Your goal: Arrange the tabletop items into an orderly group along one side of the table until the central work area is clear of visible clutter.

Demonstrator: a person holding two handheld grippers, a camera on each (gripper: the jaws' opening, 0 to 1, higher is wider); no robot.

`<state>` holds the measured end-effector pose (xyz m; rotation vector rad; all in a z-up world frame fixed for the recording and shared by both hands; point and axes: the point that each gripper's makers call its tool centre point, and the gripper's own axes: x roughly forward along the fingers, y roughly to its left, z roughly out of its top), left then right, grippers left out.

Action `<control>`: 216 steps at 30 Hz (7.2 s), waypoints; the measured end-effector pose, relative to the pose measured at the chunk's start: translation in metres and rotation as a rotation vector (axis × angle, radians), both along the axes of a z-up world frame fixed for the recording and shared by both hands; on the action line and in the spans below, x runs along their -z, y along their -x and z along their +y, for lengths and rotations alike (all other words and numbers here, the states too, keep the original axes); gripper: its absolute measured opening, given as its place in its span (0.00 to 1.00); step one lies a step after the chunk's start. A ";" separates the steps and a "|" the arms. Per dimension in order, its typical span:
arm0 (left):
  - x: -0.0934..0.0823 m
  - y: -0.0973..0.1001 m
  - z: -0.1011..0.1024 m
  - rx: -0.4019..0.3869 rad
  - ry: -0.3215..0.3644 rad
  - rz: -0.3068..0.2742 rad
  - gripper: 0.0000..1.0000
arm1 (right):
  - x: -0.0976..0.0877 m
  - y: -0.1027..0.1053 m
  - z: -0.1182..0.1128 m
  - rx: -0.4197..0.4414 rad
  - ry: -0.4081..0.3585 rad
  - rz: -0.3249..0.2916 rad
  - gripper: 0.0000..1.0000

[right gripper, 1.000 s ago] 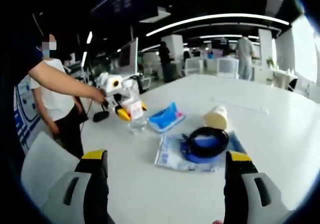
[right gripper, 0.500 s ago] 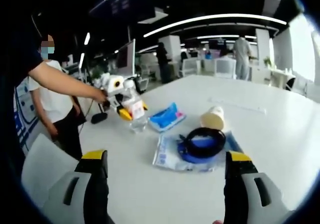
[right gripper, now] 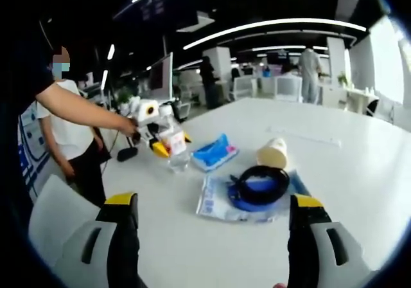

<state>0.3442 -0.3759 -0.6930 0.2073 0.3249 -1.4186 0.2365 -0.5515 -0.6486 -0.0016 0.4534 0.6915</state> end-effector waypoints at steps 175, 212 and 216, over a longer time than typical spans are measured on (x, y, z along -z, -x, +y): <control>-0.024 0.103 0.041 -0.631 -0.163 0.097 0.98 | 0.006 -0.107 -0.025 -0.094 0.255 -0.072 0.43; -0.025 0.117 0.034 -0.603 -0.154 0.109 0.98 | 0.023 -0.146 -0.031 -0.077 0.305 -0.049 0.32; -0.026 0.117 0.034 -0.607 -0.150 0.110 0.98 | 0.023 -0.150 -0.031 -0.072 0.303 -0.050 0.31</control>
